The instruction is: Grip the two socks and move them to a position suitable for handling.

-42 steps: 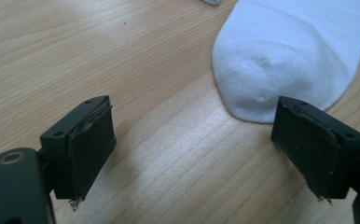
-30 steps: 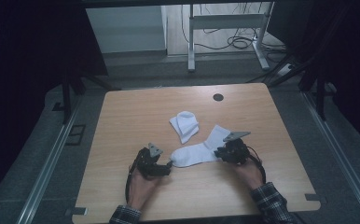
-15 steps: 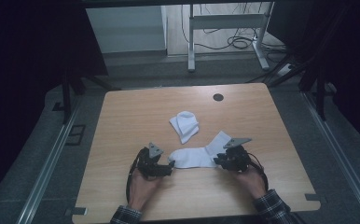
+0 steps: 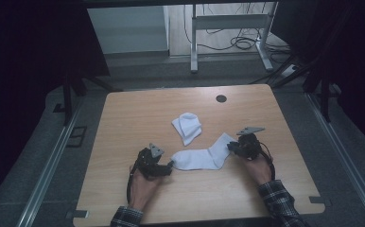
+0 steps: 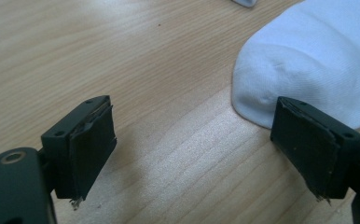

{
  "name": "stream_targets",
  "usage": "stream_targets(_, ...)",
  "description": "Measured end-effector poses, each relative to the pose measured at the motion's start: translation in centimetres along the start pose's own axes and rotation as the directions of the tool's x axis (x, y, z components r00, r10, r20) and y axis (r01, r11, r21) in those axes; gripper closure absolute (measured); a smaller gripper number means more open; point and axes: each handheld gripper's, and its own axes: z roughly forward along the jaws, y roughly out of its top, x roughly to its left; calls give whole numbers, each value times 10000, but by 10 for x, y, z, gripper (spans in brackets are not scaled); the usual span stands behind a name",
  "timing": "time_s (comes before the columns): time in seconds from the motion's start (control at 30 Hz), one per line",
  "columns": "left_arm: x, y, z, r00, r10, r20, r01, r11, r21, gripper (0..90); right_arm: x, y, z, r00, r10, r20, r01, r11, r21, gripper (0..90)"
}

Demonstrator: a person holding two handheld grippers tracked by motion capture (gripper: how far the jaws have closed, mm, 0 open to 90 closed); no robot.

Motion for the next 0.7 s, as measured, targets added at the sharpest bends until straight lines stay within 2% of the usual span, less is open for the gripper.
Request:
stream_targets(0.07, 0, 1, -3, 9994, -113, 322, 123, 9995, -300, 136, 1, -1, -2, 10000, -57, 18, 57, 10000, 46, 764)
stream_targets(0.13, 0, 3, -6, 9973, -388, 619, 426, 9972, -611, 135, 3, -3, -3, 9999, -114, 43, 114, 9999, 74, 757)
stream_targets(0.17, 0, 4, -6, 9967, -388, 714, 432, 9972, -611, 135, 4, -4, -4, 9999, -107, 13, 107, 9999, 44, 754)
stream_targets(0.3, -3, 6, 2, 9975, -290, 642, 312, 9989, -345, 133, 8, -10, -9, 9999, -114, -58, 115, 9999, 26, 746)
stream_targets(0.43, -7, 7, 7, 9995, 47, 304, -47, 10000, 12, 134, 11, -16, -14, 9998, -120, -151, 121, 9999, 12, 738)
stream_targets(0.7, -5, 6, 6, 9993, 112, 363, -117, 9999, 125, 137, 18, -24, -22, 9992, -272, -281, 273, 9996, 64, 721)
